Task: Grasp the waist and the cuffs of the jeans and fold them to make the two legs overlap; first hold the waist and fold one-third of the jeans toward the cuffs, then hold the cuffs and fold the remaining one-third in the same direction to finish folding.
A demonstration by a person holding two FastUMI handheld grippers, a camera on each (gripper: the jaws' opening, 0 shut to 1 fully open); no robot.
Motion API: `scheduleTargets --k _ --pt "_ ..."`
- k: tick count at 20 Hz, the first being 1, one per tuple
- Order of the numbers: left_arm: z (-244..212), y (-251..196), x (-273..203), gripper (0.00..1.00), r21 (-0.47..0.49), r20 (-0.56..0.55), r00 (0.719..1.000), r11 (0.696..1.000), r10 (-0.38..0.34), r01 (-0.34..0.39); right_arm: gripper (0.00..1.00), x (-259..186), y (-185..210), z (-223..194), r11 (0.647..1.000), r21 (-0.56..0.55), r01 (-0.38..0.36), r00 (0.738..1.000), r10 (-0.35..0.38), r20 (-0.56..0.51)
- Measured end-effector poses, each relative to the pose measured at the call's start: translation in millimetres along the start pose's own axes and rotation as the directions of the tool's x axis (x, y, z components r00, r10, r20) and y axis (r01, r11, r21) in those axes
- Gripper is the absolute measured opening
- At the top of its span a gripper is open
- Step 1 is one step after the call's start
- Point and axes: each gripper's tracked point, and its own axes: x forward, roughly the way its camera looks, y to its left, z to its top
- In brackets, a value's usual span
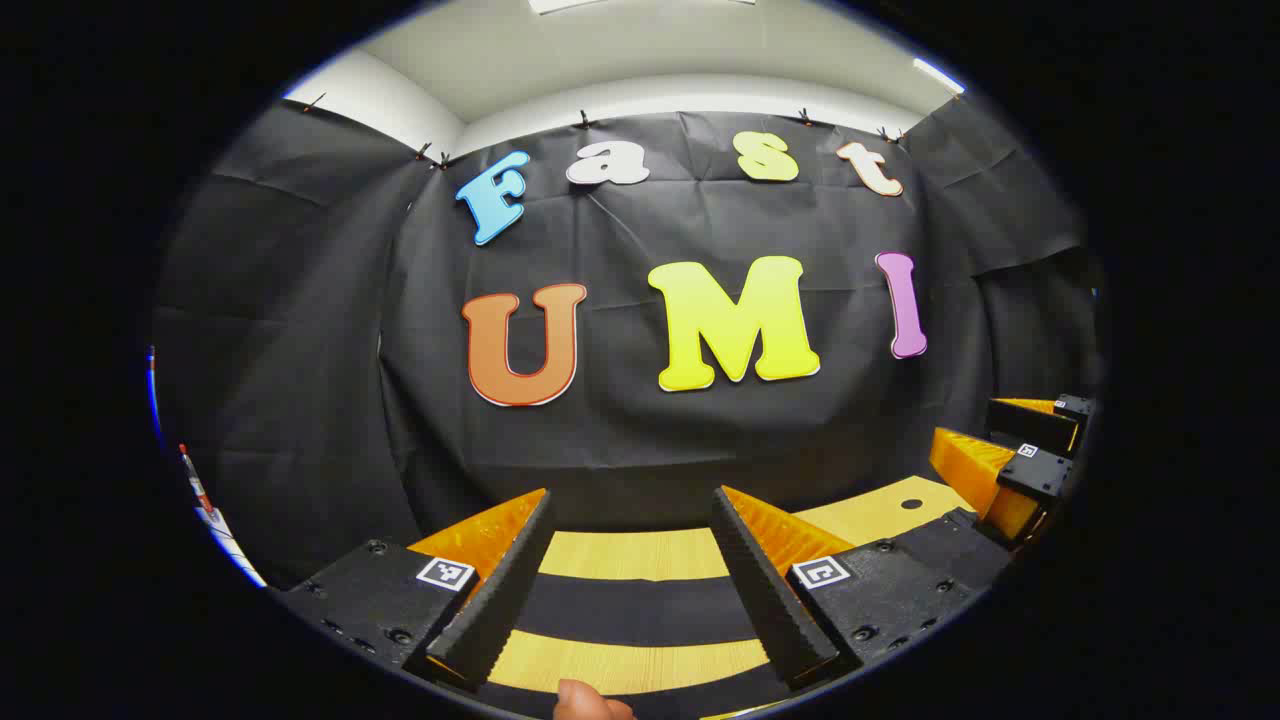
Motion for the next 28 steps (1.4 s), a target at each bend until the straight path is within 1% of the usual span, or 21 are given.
scheduleTargets --k 2,3,4,5,8,9,12,22,23,24,25,26,27,28 --pt "-3 -1 -3 0.99 -0.001 -0.015 1.0 1.0 -0.007 0.007 0.95 -5 4 -1 1.0 0.0 -0.011 1.0 0.011 -0.011" --pt "-3 -1 -5 0.94 -0.004 -0.02 1.0 1.0 -0.005 0.005 0.95 -6 3 -1 1.0 -0.001 -0.013 1.0 0.013 -0.008" --pt "-3 0 -8 1.0 -0.007 -0.026 1.0 1.0 -0.002 0.001 0.96 -6 2 1 1.0 0.0 -0.012 1.0 0.012 -0.005" --pt "-4 0 -10 1.0 -0.012 -0.03 1.0 1.0 0.002 -0.002 0.94 -8 0 -1 1.0 0.002 -0.008 1.0 0.008 -0.008" --pt "-4 -1 -14 0.99 -0.017 -0.032 0.999 1.0 0.002 -0.002 0.94 -7 -4 -3 1.0 0.014 0.003 1.0 -0.003 -0.014" --pt "-4 -2 -15 0.99 -0.014 -0.032 0.999 1.0 0.0 -0.001 0.96 -7 -6 -4 1.0 0.017 0.006 1.0 -0.005 -0.016" --pt "-2 -6 -16 0.99 -0.013 -0.031 1.0 1.0 -0.004 0.004 0.94 -8 -8 -5 1.0 0.012 0.01 1.0 -0.009 -0.016" --pt "1 -6 -16 0.99 -0.023 -0.033 0.999 1.0 -0.004 0.003 0.95 -5 -18 -2 1.0 0.01 0.005 1.0 -0.004 -0.012" --pt "-2 -8 -18 1.0 -0.057 -0.044 0.999 0.998 -0.017 0.014 0.94 -4 -21 -2 1.0 0.008 0.006 1.0 -0.006 -0.01" --pt "-9 -13 -21 1.0 -0.118 -0.076 0.996 0.993 -0.04 0.031 0.96 -4 -24 -1 1.0 0.002 0.009 1.0 -0.009 -0.01" --pt "-20 -11 -25 0.99 -0.18 -0.118 0.992 0.983 -0.045 0.023 0.94 -4 -27 -1 1.0 -0.003 0.011 1.0 -0.011 -0.011" --pt "-30 -4 -30 1.0 -0.225 -0.158 0.987 0.974 -0.033 -0.003 0.94 -4 -33 0 1.0 -0.008 0.018 1.0 -0.018 -0.008" --pt "-45 12 -39 1.0 -0.258 -0.204 0.979 0.965 -0.01 -0.043 0.94 -3 -40 2 1.0 -0.011 0.028 1.0 -0.028 -0.004" --pt "-56 24 -47 1.0 -0.276 -0.238 0.971 0.958 0.011 -0.078 0.94 -1 -47 4 0.999 -0.011 0.039 0.999 -0.039 -0.004"
